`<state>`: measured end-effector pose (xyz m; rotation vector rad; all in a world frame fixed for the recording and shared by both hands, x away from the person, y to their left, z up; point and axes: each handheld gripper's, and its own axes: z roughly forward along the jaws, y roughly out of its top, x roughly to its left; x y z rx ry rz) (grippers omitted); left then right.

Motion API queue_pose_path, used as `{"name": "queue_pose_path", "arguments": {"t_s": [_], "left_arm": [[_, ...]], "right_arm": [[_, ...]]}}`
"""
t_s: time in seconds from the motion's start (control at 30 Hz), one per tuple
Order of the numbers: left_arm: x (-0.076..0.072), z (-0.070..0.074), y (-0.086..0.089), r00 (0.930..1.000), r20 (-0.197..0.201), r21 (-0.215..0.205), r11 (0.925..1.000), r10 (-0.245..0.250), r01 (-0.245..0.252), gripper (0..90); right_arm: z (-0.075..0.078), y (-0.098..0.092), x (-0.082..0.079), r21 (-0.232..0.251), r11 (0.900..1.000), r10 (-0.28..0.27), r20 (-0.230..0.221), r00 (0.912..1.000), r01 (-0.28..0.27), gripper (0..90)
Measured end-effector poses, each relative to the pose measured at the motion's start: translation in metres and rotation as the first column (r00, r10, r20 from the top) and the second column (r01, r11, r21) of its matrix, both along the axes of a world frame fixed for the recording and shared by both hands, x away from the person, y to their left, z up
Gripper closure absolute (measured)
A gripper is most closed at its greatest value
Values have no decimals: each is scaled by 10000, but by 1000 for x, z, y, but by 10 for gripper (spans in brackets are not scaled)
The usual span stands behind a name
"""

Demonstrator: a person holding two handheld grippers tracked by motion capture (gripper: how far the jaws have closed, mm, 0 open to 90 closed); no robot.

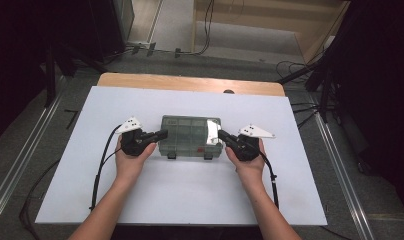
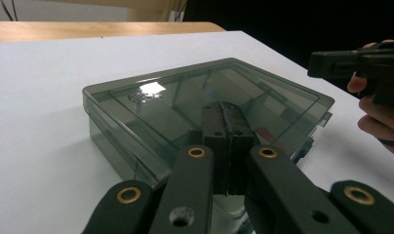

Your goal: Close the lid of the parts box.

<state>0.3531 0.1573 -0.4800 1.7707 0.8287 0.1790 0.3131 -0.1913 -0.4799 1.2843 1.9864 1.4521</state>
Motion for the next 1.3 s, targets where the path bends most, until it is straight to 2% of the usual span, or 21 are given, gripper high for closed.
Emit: {"name": "queue_pose_path", "arguments": {"t_s": [0.33, 0.73, 0.93, 1.1, 1.17, 1.2, 1.23, 1.3], "left_arm": [[-9, -7, 3, 9999, -51, 26, 9999, 145, -145, 896], [-18, -14, 3, 9999, -161, 126, 9999, 15, -13, 896], [-21, -14, 2, 9999, -38, 329, 9994, 114, -113, 896], [-22, -15, 2, 9999, -44, 292, 9995, 158, -156, 896], [-22, -15, 1, 9998, -83, 380, 9991, 201, -198, 896], [-22, -16, 0, 9995, -139, 714, 9971, 279, -268, 896], [-22, -18, 0, 9997, -106, 597, 9980, 225, -218, 896], [-23, -18, -1, 9995, -154, 551, 9981, 291, -282, 897]], "right_arm": [[-8, 2, -7, -73, 10000, 30, -63, 10000, -31, 873], [-16, 2, -13, -149, 9999, 9, -158, 9999, -11, 873], [-20, 4, -14, -315, 9995, 61, -206, 9998, -67, 874], [-22, 4, -15, -295, 9995, 98, -114, 9999, -101, 875], [-23, 4, -15, -225, 9997, 116, -119, 9999, -119, 875], [-24, 4, -15, -252, 9996, 128, -167, 9998, -132, 876], [-26, 5, -14, -434, 9990, 123, -265, 9996, -135, 876], [-30, 4, -15, -239, 9996, 159, -103, 9998, -161, 878]]}}
